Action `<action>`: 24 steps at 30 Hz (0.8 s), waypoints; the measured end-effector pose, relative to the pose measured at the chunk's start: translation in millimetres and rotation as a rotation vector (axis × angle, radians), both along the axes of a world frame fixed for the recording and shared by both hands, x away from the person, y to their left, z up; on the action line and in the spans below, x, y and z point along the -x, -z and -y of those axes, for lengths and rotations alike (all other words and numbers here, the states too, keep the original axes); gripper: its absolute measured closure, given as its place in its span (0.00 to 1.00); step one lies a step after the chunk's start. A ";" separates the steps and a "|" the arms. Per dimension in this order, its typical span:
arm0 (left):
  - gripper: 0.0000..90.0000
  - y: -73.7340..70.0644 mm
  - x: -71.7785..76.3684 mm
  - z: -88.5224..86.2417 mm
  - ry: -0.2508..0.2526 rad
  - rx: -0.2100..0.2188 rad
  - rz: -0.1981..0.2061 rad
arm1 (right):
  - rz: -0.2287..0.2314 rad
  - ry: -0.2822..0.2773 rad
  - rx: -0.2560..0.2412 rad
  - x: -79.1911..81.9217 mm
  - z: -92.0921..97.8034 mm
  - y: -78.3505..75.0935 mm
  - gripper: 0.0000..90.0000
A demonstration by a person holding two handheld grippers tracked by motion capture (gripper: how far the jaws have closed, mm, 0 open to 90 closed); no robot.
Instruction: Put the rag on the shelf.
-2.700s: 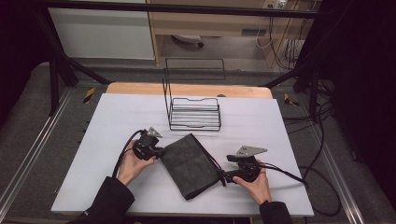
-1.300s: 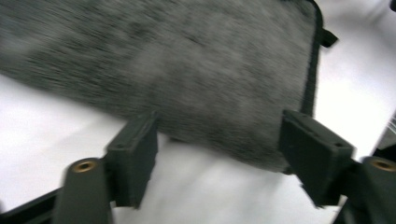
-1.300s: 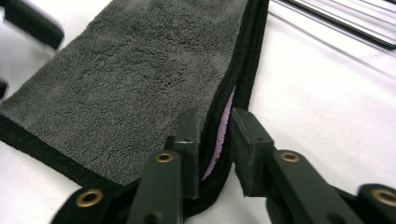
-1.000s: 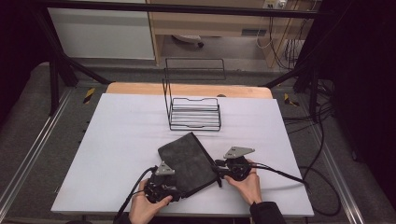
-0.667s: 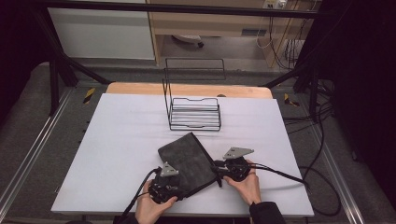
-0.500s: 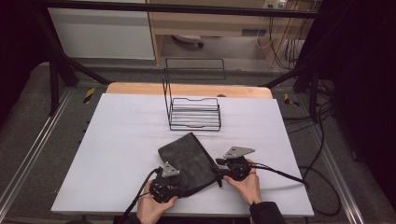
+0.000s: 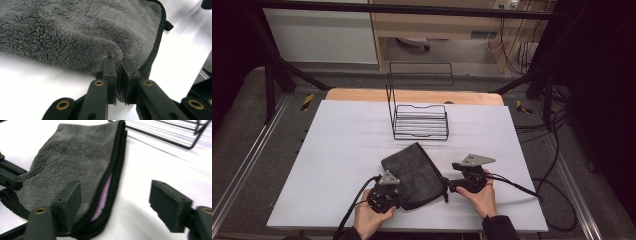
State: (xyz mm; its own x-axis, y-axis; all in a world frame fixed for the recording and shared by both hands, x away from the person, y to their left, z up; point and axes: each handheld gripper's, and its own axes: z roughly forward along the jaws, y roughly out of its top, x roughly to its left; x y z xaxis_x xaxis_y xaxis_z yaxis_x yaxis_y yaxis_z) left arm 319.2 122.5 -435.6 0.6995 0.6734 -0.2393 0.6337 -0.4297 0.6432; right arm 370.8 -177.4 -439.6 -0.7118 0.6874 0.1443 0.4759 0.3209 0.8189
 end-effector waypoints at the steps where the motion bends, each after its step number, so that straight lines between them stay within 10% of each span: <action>1: 0.92 -1.0 0.0 -2.7 0.004 -0.001 -0.001 | 0.003 0.003 -0.005 -0.2 1.5 -0.1 0.24; 24: 0.92 -7.9 -0.4 -78.9 0.090 -0.077 0.017 | -0.058 0.029 0.018 -0.9 -0.1 5.3 0.05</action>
